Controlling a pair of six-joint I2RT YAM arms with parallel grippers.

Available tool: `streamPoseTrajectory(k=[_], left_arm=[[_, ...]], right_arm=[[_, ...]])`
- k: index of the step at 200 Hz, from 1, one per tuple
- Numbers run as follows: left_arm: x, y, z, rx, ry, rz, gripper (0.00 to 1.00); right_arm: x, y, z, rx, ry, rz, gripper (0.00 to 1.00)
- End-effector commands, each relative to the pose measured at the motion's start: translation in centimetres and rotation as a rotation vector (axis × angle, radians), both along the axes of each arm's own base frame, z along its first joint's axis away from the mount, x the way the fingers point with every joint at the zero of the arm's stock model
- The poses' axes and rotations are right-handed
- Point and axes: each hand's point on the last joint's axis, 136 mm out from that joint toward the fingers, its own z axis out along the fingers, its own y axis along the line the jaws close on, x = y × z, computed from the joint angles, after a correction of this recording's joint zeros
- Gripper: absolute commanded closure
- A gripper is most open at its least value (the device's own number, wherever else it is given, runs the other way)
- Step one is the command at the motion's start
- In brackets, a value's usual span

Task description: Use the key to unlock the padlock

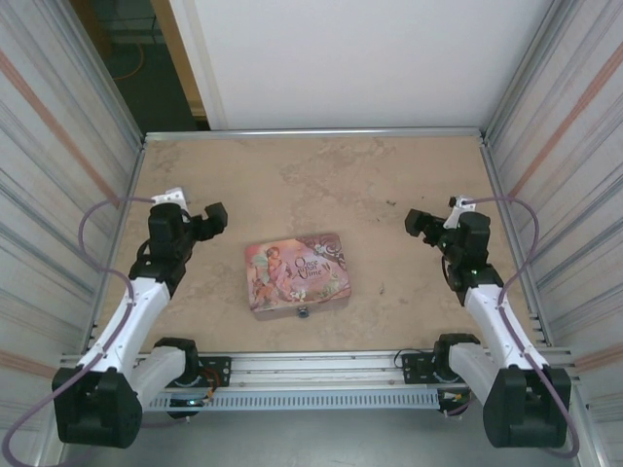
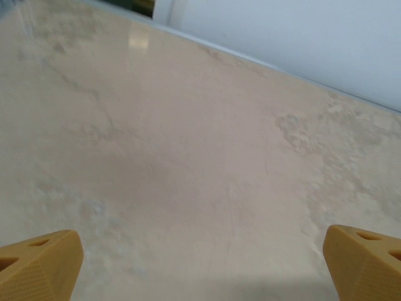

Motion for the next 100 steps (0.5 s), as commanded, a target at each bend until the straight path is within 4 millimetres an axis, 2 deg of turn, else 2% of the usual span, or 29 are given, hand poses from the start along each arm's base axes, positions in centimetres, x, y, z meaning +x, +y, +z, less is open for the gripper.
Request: streamPoseTrajectory(k=[1, 47, 64, 100], left_arm=[[-2.2, -2.0, -1.0, -0.172, 0.111, -0.047, 0.01], [-4.8, -4.3, -2.2, -0.306, 0.235, -0.128, 0.01], [-5.9, -5.4, -2.5, -0.353, 0.296, -0.172, 0.01], [-8.5, -7.2, -3.3, -0.428, 0.453, -0.246, 0.01]], right_arm=[[-1.5, 1.7, 0.4, 0.131, 0.063, 0.04, 0.01], [-3.5, 4.6, 1.0, 0.256, 0.137, 0.131, 0.01], [-4.1, 5.6, 0.5, 0.305, 0.204, 0.15, 0.01], [-5.1, 9.4, -0.9, 0.404, 0.322, 0.271, 0.01]])
